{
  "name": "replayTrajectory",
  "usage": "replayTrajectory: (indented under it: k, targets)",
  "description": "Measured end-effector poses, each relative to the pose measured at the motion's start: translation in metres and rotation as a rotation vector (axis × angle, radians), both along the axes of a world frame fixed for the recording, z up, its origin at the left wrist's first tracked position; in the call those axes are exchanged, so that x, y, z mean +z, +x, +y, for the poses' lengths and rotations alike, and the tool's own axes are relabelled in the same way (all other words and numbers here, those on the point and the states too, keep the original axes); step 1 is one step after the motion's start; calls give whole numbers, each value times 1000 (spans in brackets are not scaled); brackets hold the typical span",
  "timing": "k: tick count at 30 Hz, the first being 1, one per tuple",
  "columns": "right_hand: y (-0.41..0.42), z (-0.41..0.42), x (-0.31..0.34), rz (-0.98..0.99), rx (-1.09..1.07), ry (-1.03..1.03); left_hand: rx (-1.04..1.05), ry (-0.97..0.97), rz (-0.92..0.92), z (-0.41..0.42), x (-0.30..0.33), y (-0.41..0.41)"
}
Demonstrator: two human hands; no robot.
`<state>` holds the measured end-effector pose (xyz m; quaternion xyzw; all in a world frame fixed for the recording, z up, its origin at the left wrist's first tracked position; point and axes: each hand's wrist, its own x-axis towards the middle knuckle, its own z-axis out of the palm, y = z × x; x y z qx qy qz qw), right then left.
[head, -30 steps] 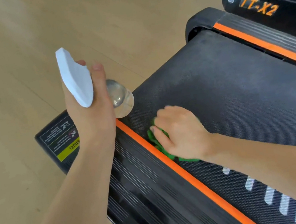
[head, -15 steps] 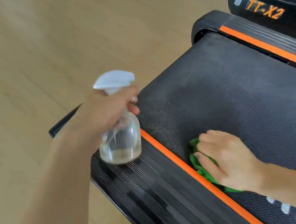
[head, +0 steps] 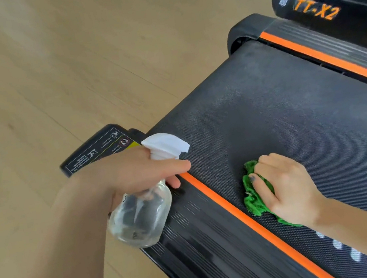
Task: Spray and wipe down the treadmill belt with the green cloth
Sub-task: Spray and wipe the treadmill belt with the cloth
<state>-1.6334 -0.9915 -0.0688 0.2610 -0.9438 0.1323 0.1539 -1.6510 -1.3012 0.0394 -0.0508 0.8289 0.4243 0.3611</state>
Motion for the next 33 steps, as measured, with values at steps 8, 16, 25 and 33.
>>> replayTrajectory:
  k: [8, 16, 25, 33]
  targets:
    - [1, -3, -1, 20, -38, 1, 111, -72, -51, 2, -10, 11]
    - [1, -3, -1, 28, -46, -4, 228, -99, 52, 3, -1, 20]
    - [1, -4, 0, 29, -49, 4, 599, -98, 265, 4, -9, 6]
    - [2, -4, 1, 25, -47, 18, 668, -160, 320, 7, -6, -2]
